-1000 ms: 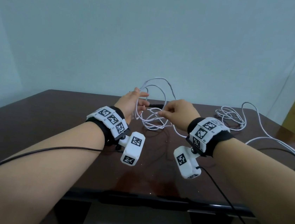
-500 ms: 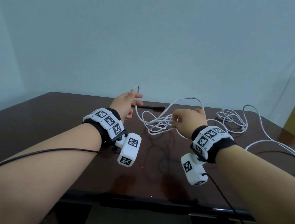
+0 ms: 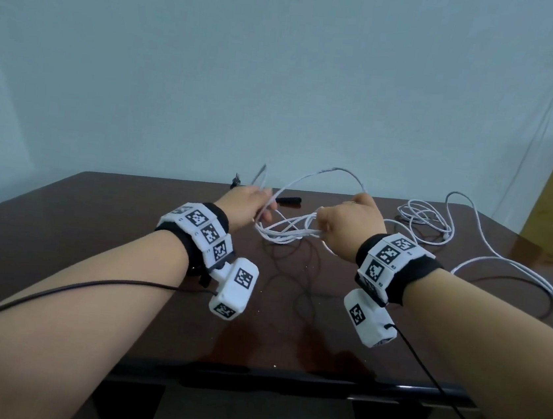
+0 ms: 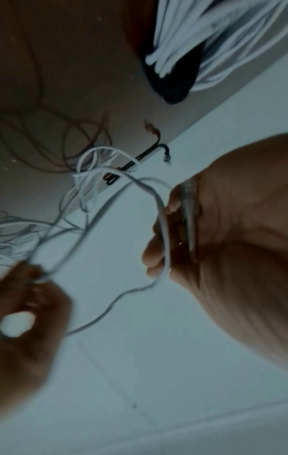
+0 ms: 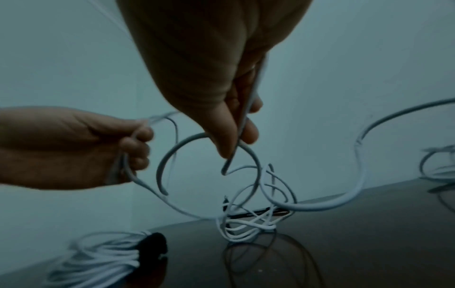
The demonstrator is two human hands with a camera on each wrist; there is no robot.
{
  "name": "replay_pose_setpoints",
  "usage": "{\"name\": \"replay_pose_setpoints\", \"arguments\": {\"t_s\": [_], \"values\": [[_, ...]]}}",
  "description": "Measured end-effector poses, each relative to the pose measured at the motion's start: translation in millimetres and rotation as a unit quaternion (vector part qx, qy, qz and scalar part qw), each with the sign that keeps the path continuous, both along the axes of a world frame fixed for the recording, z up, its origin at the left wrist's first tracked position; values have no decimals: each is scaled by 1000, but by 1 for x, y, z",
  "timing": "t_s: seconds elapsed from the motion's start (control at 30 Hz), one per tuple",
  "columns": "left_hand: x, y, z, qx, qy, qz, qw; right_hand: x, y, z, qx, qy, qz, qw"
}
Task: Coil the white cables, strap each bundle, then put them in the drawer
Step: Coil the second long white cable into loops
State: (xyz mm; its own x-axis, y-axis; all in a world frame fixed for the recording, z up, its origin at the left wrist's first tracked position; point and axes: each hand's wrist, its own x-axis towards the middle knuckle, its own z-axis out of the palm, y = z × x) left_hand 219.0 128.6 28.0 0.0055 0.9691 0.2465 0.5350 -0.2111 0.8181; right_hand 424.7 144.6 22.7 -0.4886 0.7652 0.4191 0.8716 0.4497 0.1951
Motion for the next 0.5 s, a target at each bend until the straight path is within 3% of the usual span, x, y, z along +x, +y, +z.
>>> {"name": "replay_pose_setpoints", "arguments": {"t_s": [0.1, 0.17, 0.23, 0.33, 0.43, 0.5], "values": [[-15, 3, 4, 21, -117, 30, 992, 9, -1, -2, -22, -98, -24, 995], [-15, -2, 11, 32, -134, 26, 990, 11, -1, -10, -24, -123, 17, 992], [-15, -5, 16, 41, -121, 39, 991, 9, -1, -16, 3, -91, 97, 991], [-21, -2, 17, 54, -129, 73, 988, 4, -4, -17, 106, 83, 221, 966], [-25, -1, 18, 61, -184, 88, 977, 0, -8, -7, 113, 284, 153, 940], [-26, -3, 22, 60, -242, 71, 966, -3, -6, 2, 4, 389, 116, 914]]}}
